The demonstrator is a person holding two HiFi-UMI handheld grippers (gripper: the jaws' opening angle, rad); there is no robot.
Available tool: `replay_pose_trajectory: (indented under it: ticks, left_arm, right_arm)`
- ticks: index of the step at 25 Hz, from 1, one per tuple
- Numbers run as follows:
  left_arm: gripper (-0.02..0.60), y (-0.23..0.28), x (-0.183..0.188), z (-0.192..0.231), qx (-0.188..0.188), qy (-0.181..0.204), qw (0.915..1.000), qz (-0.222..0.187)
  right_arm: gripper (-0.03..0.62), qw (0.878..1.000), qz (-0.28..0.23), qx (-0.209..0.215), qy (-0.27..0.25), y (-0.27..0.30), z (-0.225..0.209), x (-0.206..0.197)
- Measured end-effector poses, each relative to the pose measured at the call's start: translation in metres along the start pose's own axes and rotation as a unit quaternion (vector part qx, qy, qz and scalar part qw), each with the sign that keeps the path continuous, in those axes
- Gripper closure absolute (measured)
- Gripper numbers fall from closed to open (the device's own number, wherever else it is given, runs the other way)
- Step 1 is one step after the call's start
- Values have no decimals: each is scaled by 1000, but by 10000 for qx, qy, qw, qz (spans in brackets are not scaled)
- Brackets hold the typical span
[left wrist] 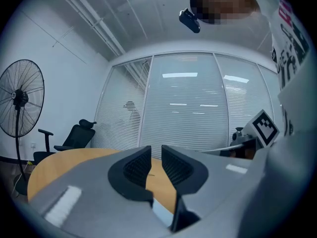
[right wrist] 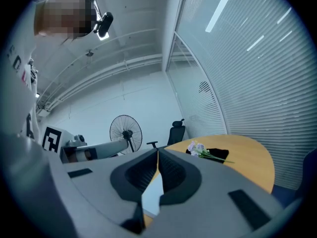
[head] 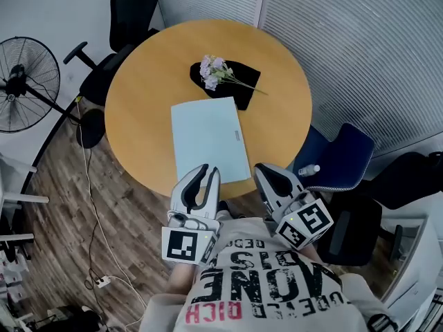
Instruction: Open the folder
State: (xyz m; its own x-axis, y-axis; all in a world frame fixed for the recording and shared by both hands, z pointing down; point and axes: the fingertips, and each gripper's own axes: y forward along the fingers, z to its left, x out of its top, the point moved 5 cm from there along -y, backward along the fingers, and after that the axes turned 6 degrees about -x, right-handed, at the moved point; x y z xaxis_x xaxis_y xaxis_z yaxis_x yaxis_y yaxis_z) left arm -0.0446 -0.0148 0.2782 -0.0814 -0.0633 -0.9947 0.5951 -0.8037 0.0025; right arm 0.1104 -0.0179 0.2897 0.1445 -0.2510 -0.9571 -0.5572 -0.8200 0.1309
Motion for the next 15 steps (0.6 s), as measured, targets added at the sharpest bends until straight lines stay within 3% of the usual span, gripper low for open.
replay_pose_trajectory:
  ticks: [8, 15]
  left_arm:
    - [506, 14, -5, 31, -404, -100, 9991, 92]
    - [506, 12, -14, 42, -545, -246, 9980, 186]
  right_arm:
    - [580, 9988, 70, -459, 138, 22, -1, -8]
    - [580, 9976, 202, -643, 186, 28, 0, -17]
